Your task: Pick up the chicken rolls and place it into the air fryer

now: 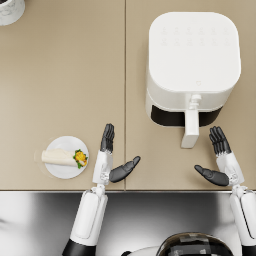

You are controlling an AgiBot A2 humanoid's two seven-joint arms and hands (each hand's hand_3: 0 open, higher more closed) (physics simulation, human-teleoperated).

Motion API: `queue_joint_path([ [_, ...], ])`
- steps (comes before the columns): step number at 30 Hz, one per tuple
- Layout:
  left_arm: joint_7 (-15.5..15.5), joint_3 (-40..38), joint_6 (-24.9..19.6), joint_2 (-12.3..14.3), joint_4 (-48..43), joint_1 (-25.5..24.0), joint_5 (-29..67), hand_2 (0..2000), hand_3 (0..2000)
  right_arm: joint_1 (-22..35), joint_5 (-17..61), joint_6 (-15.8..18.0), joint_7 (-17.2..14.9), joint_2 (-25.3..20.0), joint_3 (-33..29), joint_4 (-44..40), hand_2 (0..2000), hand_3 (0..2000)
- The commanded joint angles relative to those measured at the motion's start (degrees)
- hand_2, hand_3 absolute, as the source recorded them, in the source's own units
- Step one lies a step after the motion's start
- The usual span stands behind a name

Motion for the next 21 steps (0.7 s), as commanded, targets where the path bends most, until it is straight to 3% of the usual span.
queue_joint_path([
  [1, 0.0, 0.0, 0.0, 0.0, 0.0, 0.0, 0.0, 0, 0, 0.0, 0.0, 0.0, 0.0, 0.0, 0.0, 0.0, 0, 0],
  [8, 0.0, 1.7, 0.0, 0.1, 0.9, 0.1, 0.0, 0, 0, 0.1, 0.0, 0.0, 0.0, -0.1, 1.7, -0.9, 0, 0],
  [11, -3.6, 0.7, -3.6, -0.2, -0.7, -1.4, 0.0, 0, 0, -0.2, 0.0, -3.6, 3.7, -0.5, 1.2, 1.0, 0, 0],
  [17, -5.5, -6.3, -5.5, 0.6, -4.9, -2.0, 2.5, 0, 0, -0.9, 0.0, -5.4, 5.5, -1.2, -0.9, 2.8, 0, 0],
  [21, -5.7, -11.0, -5.7, 1.0, -6.2, -2.6, 12.7, 0, 0, -0.4, 10.2, -5.6, 5.7, -2.2, -0.3, 1.7, 0, 0],
])
